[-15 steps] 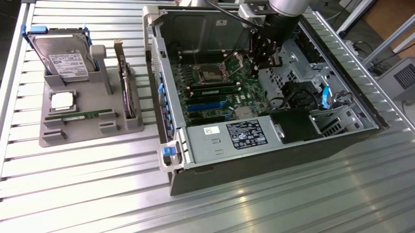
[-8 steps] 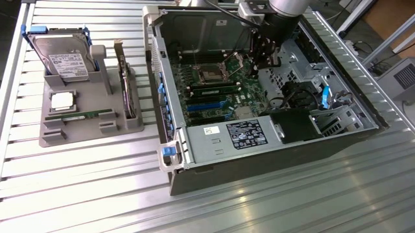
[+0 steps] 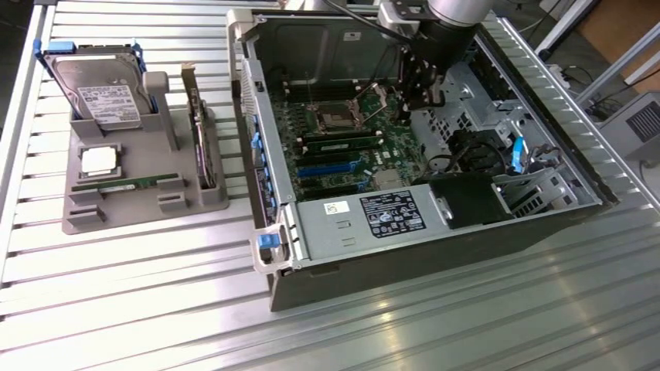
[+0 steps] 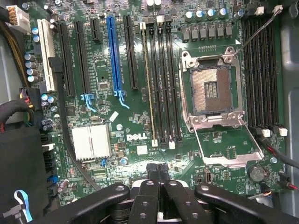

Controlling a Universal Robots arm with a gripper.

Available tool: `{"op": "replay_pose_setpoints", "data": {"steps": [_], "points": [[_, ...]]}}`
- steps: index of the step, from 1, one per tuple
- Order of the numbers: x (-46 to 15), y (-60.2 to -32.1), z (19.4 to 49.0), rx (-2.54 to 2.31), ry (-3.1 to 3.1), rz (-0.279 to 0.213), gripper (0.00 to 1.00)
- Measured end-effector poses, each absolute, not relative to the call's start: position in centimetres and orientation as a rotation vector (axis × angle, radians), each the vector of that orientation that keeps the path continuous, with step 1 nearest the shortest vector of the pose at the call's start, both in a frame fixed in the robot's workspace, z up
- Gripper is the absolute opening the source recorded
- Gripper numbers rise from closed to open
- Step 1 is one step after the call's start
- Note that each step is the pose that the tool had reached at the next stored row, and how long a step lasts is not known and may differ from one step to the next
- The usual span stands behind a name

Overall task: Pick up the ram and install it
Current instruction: 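Press down the ram until it locks into place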

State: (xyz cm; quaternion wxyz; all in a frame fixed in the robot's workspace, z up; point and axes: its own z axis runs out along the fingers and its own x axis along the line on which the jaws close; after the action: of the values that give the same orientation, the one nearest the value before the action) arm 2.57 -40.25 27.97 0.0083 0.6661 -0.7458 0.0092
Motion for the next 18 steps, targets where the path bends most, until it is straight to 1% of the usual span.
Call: {"op": "replay_pose_setpoints", "data": {"steps": [18], "points": [[2.57,-40.25,27.92,1.947,-2.443,0.027,0.10]]}}
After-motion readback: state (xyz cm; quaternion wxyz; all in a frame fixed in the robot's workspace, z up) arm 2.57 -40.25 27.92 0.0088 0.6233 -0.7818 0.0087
